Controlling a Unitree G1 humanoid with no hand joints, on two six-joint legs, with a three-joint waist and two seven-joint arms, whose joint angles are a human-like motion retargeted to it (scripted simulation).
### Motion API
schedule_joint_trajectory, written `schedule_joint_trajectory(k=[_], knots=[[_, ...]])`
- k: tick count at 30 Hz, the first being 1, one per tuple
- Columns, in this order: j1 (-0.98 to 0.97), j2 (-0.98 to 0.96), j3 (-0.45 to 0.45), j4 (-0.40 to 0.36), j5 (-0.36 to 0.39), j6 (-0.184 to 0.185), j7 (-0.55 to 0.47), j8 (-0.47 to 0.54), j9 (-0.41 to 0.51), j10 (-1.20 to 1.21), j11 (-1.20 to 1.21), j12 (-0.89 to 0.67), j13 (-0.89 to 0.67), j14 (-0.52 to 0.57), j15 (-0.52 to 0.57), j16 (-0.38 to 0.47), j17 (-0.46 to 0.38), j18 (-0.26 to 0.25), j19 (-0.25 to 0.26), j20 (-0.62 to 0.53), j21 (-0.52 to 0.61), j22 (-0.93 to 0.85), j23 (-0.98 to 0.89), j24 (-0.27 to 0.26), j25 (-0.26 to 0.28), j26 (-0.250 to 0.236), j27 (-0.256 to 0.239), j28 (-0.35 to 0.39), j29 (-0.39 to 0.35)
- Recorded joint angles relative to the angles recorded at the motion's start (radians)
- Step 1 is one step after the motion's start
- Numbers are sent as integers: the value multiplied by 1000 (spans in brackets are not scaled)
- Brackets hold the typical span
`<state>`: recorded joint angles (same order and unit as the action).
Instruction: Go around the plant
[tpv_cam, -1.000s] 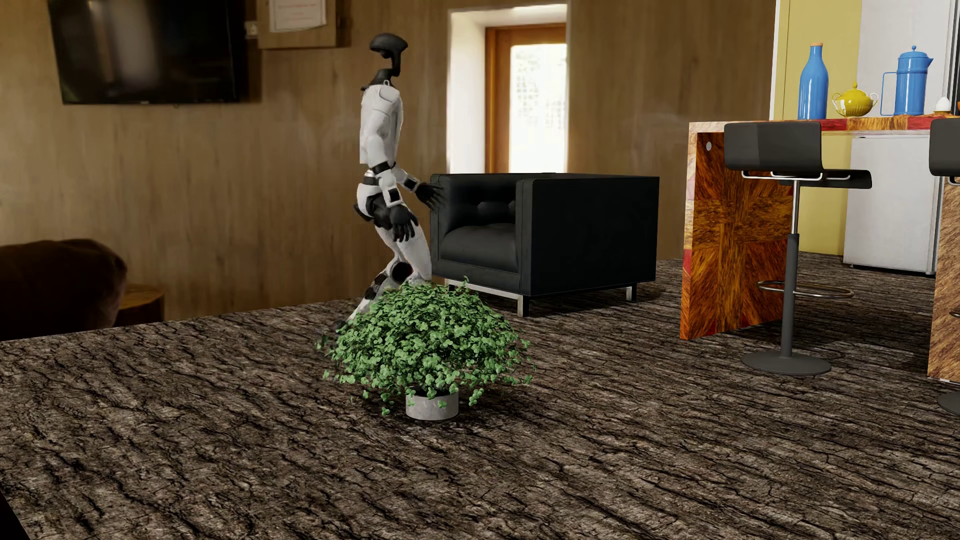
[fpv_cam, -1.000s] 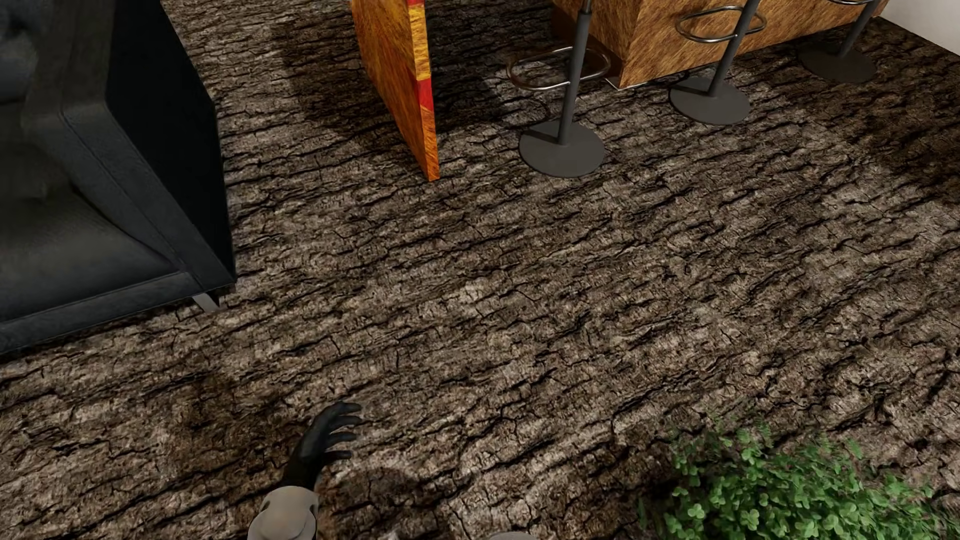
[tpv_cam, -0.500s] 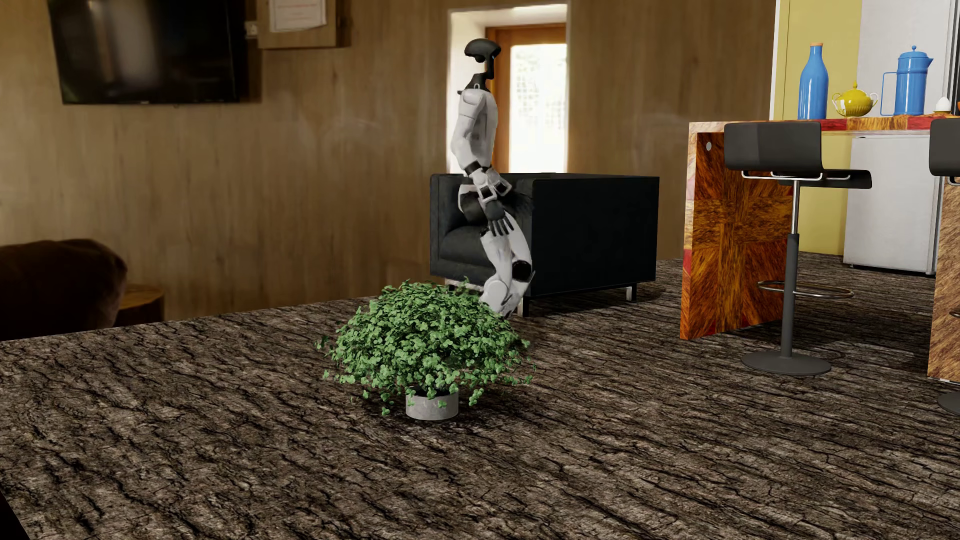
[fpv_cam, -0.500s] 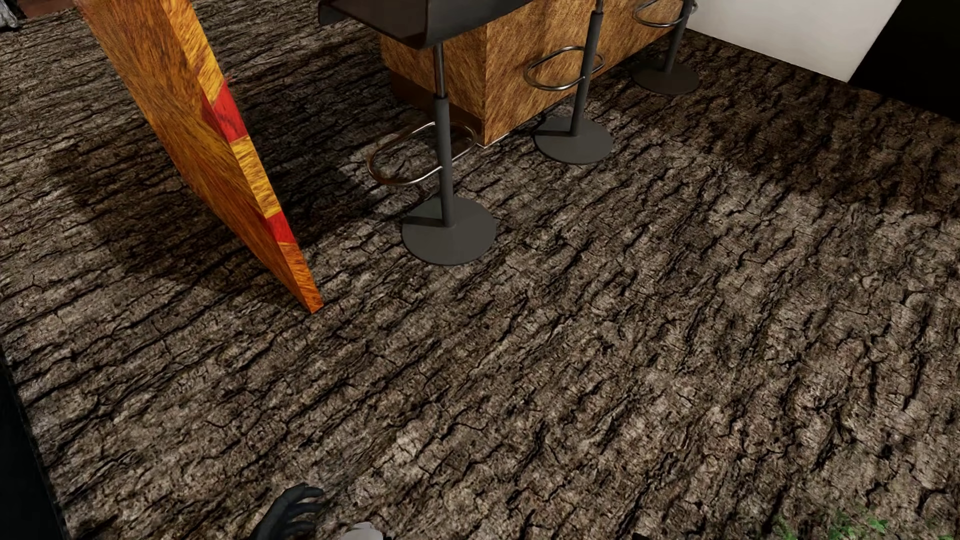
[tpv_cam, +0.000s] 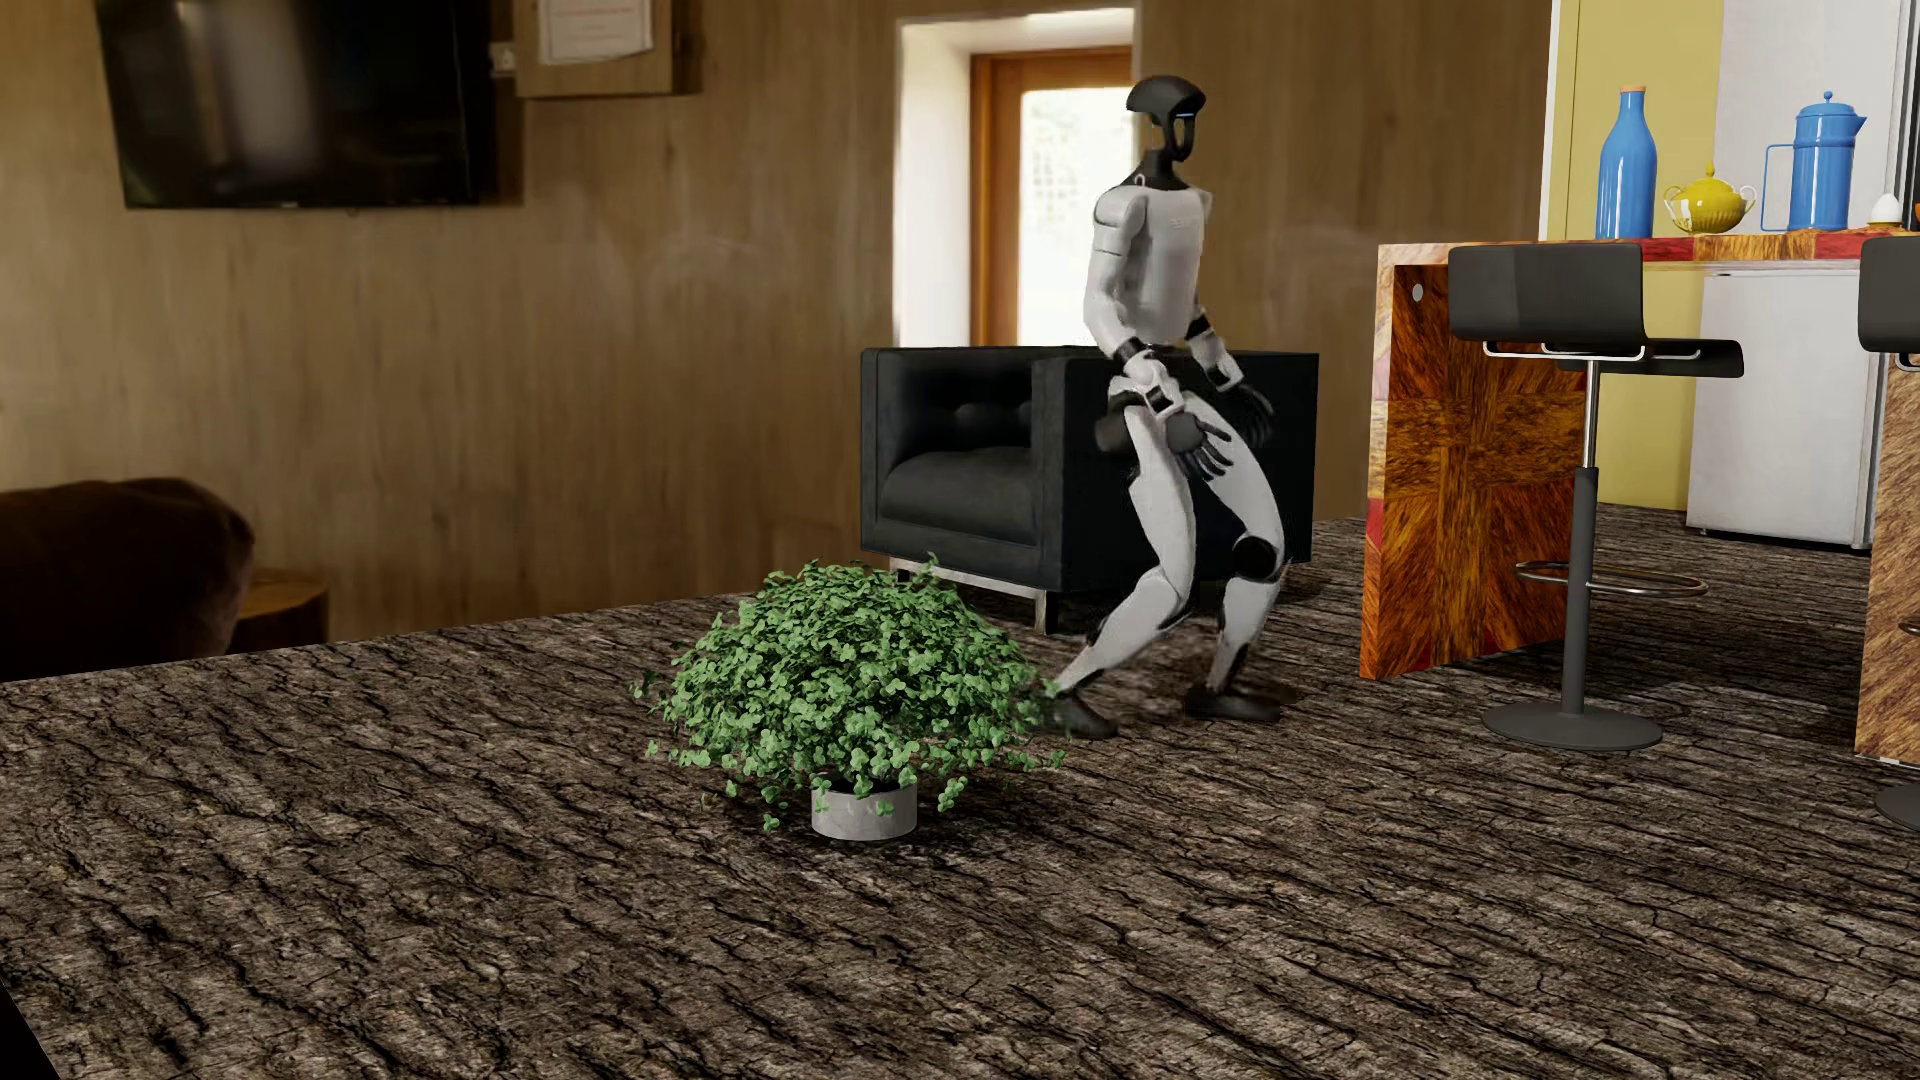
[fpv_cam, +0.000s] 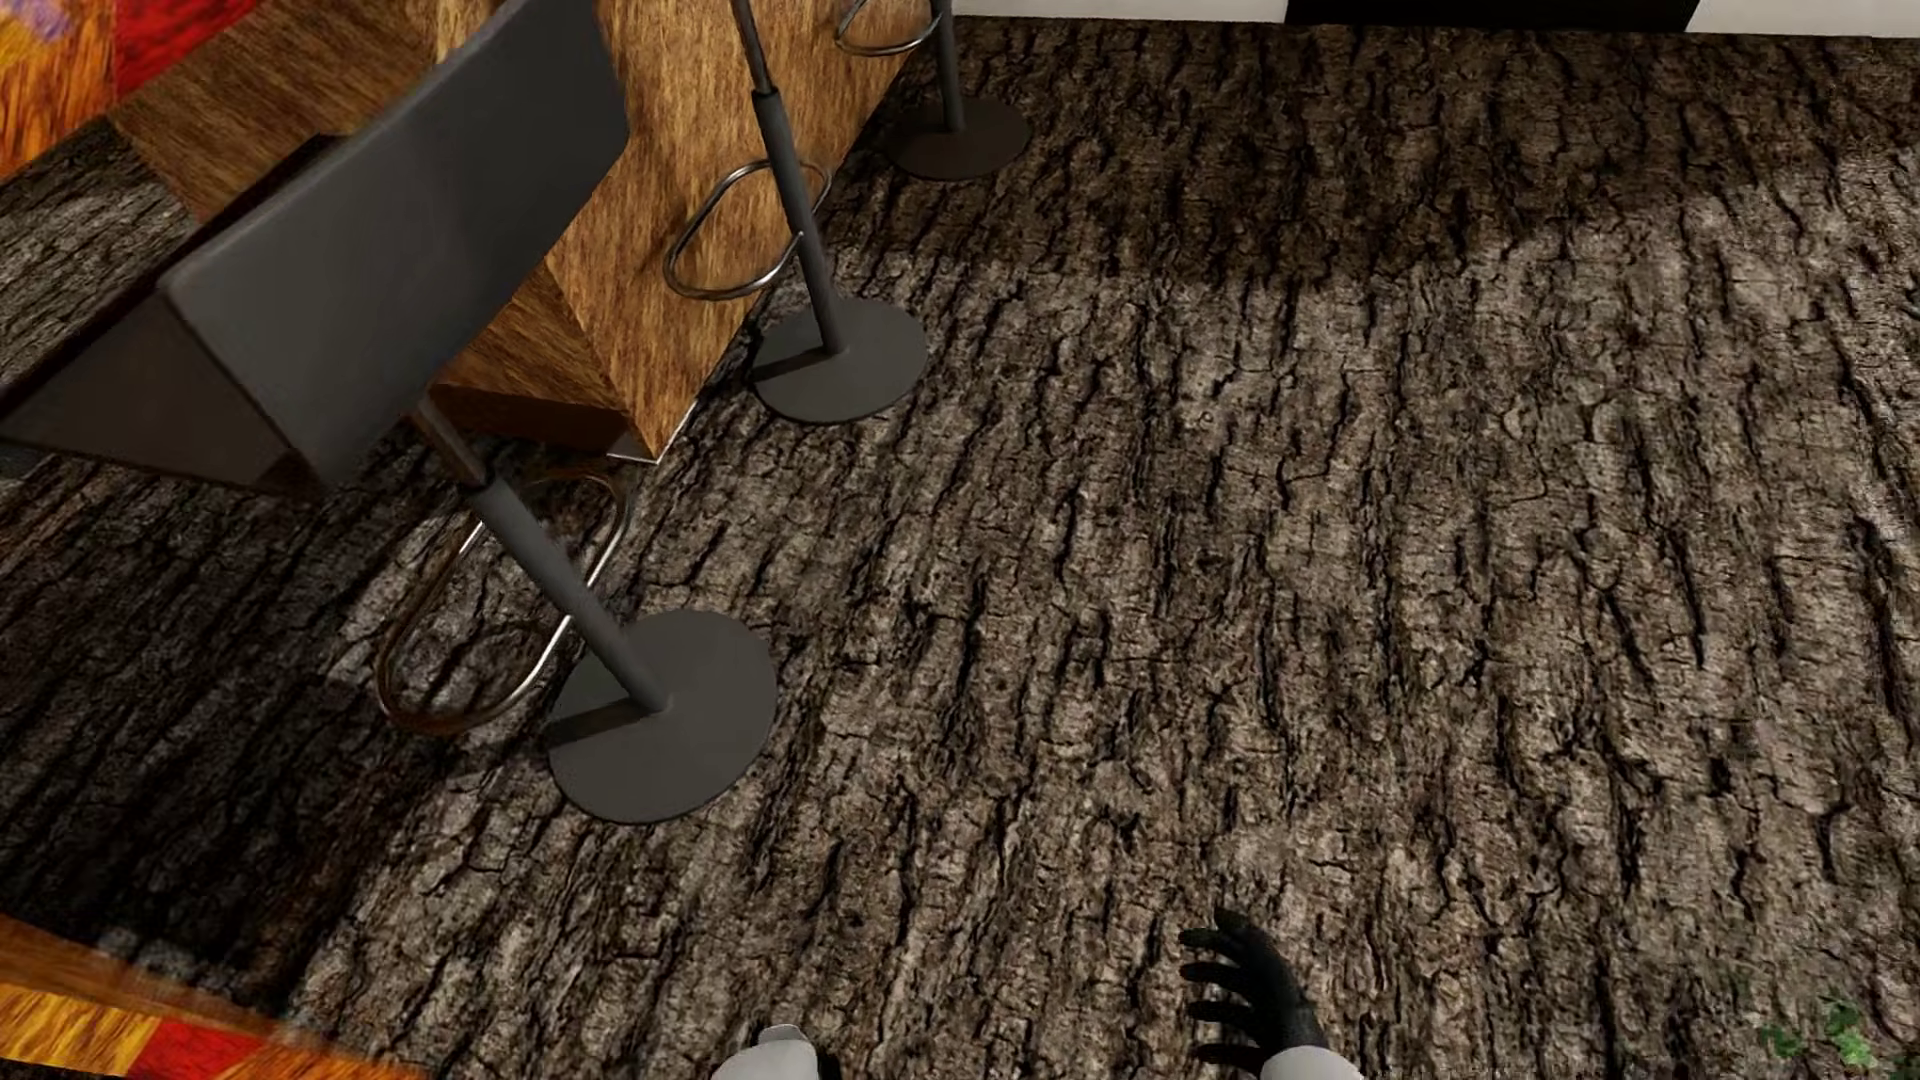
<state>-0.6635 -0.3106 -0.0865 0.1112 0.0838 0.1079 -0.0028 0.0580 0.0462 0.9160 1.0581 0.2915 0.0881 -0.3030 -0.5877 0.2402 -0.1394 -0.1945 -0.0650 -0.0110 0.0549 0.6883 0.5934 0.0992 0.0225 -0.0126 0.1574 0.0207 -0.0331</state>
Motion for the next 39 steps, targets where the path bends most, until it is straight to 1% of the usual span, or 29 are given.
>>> schedule_joint_trajectory(k=[1,2,4,5,7,9,10,11,12,13,14,15,16,17,19,20,21,22,23,24,26,28,30,31,32,33,35,37,39], knots=[[59,-66,-21,8,-51,-49,58,-49,21,1,132,-53,17,-52,94,16,6,95,-26,-6,13,-31,37,-35,-2,10,-34,34,52],[124,-116,-74,18,-100,-94,93,-116,40,-11,158,-122,90,-95,133,14,-4,107,-25,-6,-8,-73,53,-67,-4,6,-67,82,109],[248,-193,-213,50,-113,-180,150,-147,37,-29,29,-248,204,-166,82,-39,-54,76,21,-66,-34,-136,22,-107,-13,-28,-61,187,136],[224,-184,-231,67,-106,-212,125,-135,20,119,-56,-306,263,-128,31,-100,-68,47,-24,-93,3,-133,46,-103,-22,-64,-54,215,93],[82,-90,-156,2,-45,-187,-29,-90,-7,330,-101,-257,274,18,-27,-143,-76,-1,-25,-131,55,-88,181,-62,-12,-133,-17,190,-7],[-18,15,-71,0,8,-123,-32,-54,7,168,-126,-147,200,-61,-67,-88,-14,-25,-22,-86,35,-108,56,-12,47,-137,53,108,-91],[-31,-6,-56,6,25,-88,-21,-48,4,69,-8,-104,140,-33,-38,-42,0,-28,-15,-45,23,-61,4,6,73,-160,74,70,-104],[17,-79,-80,17,8,-101,15,-63,2,86,186,-92,86,-94,109,30,13,67,-30,-30,15,10,42,9,96,-166,64,51,-80],[81,-149,-105,11,-33,-136,57,-91,-3,63,283,-109,97,-129,206,50,2,155,-16,-7,18,12,56,-11,112,-122,44,60,-30],[159,-201,-133,26,-73,-154,101,-128,-9,21,276,-108,97,-159,222,19,-16,107,-15,-17,19,-46,59,-43,116,-65,31,85,20],[234,-236,-162,39,-100,-163,141,-158,-22,-25,205,-138,118,-191,159,-26,-23,74,-2,-64,-29,-98,36,-76,106,-8,21,116,62],[262,-266,-179,27,-112,-175,128,-138,-41,-26,101,-204,173,-196,121,-63,-40,98,14,-75,-21,-109,2,-107,83,10,4,133,76],[240,-240,-158,-1,-115,-188,58,-103,-48,57,-7,-281,211,-149,99,-94,-49,81,37,-71,10,-67,74,-130,53,-10,-27,134,80],[195,-162,-105,-26,-103,-181,-15,-117,-25,179,-69,-307,193,-49,38,-130,-46,59,-26,-58,98,-39,160,-144,22,-52,-40,124,73],[93,-115,8,-73,-91,-120,-24,-145,61,114,-18,-225,116,-67,83,-58,-54,51,13,-48,88,-66,72,-119,-62,-76,11,74,28],[66,-166,58,-99,-89,-78,-9,-157,87,-20,124,-197,98,5,217,-38,-22,67,57,3,17,-18,-5,-91,-96,-70,27,49,-5],[96,-230,60,-111,-86,-82,-2,-120,87,-29,219,-156,96,-18,349,-5,-10,163,84,29,28,-5,-13,-66,-117,-47,11,41,-25],[138,-275,48,-107,-78,-81,9,-83,96,-37,198,-128,95,-57,344,1,-22,219,75,49,20,-35,12,-46,-129,-9,-20,43,-21],[152,-309,40,-99,-106,-94,32,-38,109,17,25,-119,94,-46,261,-24,-8,180,-60,25,-29,-81,13,-34,-146,23,-46,55,-1],[104,-287,43,-93,-143,-87,28,-27,96,140,-131,-151,92,11,221,-77,-28,116,67,-23,-8,-76,69,-24,-167,41,-76,63,20],[50,-208,66,-90,-119,-51,-22,-55,84,171,-169,-155,61,-79,191,-92,-66,22,49,-25,34,-72,92,-31,-149,31,-115,41,44],[7,-148,112,-87,-102,-28,2,-73,64,93,-190,-184,103,-131,188,-66,-23,-23,42,5,36,-89,42,-57,-77,13,-162,-6,47],[41,-218,68,-57,-70,1,22,-98,50,-132,17,-176,118,89,326,-31,-20,-8,41,15,38,-32,-62,-70,-22,-72,-172,-30,58],[59,-284,30,-64,-61,-32,27,-78,22,-183,118,-161,125,189,390,0,-17,81,68,2,34,-6,-64,-81,-5,-110,-170,-18,72],[79,-309,22,-75,-72,-88,52,-59,5,-184,92,-145,120,179,323,-12,-29,238,79,-16,45,-67,-21,-99,2,-111,-156,12,90],[70,-285,48,-76,-108,-128,62,-35,-15,-145,-68,-158,116,148,233,-50,-55,270,78,-39,8,-96,46,-107,-3,-112,-131,36,108],[53,-251,66,-81,-135,-157,29,-61,-38,-77,-158,-151,87,4,278,-67,-71,203,79,-79,0,-78,83,-76,-8,-105,-42,48,93],[78,-219,59,-71,-119,-145,5,-67,-37,-112,-208,-96,85,43,300,-42,-48,90,78,-24,-12,-78,34,-16,3,-31,15,4,90],[98,-188,73,-69,-117,-120,7,-69,-29,-142,-268,-97,113,30,325,-41,-34,102,85,-9,-4,-75,46,-5,16,30,5,-36,95]])
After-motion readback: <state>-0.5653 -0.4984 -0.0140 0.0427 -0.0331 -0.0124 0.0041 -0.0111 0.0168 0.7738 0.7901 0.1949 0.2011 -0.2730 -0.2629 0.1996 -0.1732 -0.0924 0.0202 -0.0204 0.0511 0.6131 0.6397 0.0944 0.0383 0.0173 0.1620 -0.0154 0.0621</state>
